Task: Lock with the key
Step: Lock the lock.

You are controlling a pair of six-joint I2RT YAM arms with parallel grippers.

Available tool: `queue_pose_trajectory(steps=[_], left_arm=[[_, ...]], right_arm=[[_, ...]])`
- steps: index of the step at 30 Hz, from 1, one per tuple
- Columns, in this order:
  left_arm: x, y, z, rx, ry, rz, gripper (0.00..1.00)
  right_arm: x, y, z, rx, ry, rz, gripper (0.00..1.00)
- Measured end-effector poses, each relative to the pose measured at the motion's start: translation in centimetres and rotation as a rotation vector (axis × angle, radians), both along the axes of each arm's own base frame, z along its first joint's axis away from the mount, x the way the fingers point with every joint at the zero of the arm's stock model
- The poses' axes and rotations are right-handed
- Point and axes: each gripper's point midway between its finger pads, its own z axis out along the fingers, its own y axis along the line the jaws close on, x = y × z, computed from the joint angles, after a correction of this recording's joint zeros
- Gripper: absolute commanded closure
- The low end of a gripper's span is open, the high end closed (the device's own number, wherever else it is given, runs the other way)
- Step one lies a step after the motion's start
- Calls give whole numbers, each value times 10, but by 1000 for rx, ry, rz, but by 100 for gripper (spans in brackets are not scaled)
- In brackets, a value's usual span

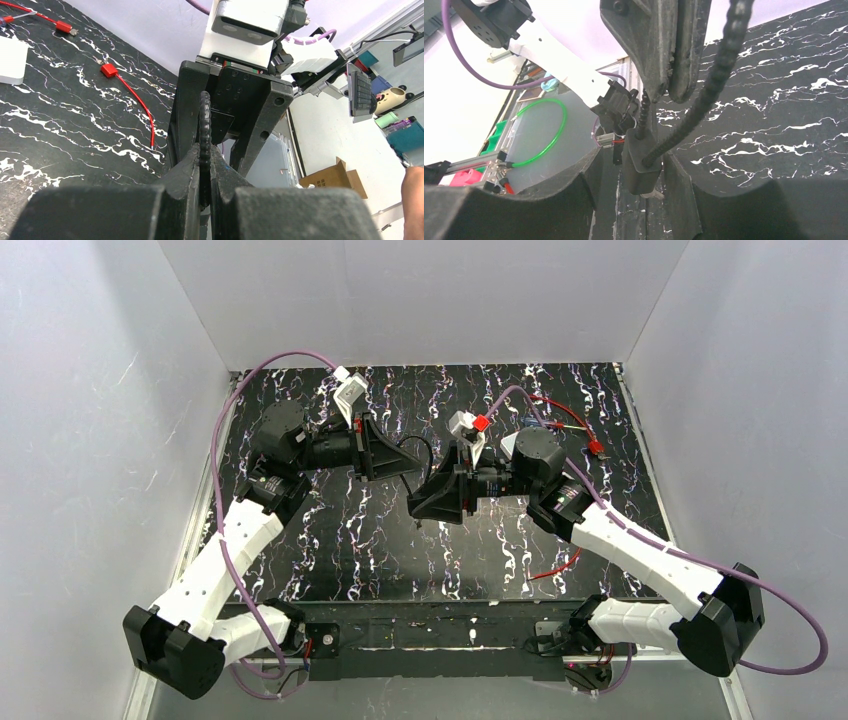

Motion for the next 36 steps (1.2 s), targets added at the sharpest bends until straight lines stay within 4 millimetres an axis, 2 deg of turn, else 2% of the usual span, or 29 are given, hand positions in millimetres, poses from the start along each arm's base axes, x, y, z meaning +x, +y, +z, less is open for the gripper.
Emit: queue_pose_trajectory(steps=[9,12,15,17,20,23,25,28,32,35,36], left_arm=[[0,0,3,-11,0,-1,100],[0,0,4,-15,2,-2,100],[-1,-1,6,-21,0,-5,99],[-1,-1,6,-22,2,-6,86],[0,0,5,-25,5,0,52],[4,4,2,-27,36,24,35],[7,6,-1,-28,55,43,28],[17,15,-4,-31,84,102,23],[36,35,-1,-27,69,247,21],[46,46,-5,16,37,353,5],[49,48,-7,36,25,380,2]], right_arm=[[-3,0,4,14,15,16,50],[-3,1,2,10,27,20,57],[-2,3,0,4,35,20,72],[-1,3,-1,1,39,19,82],[0,3,-2,-2,44,15,97],[2,3,-3,-5,48,8,98],[4,2,-3,-6,53,-1,99],[18,-3,-1,-4,94,-52,99],[57,-14,1,13,184,-188,99],[88,-16,4,20,236,-303,99],[98,-16,6,21,250,-343,99]])
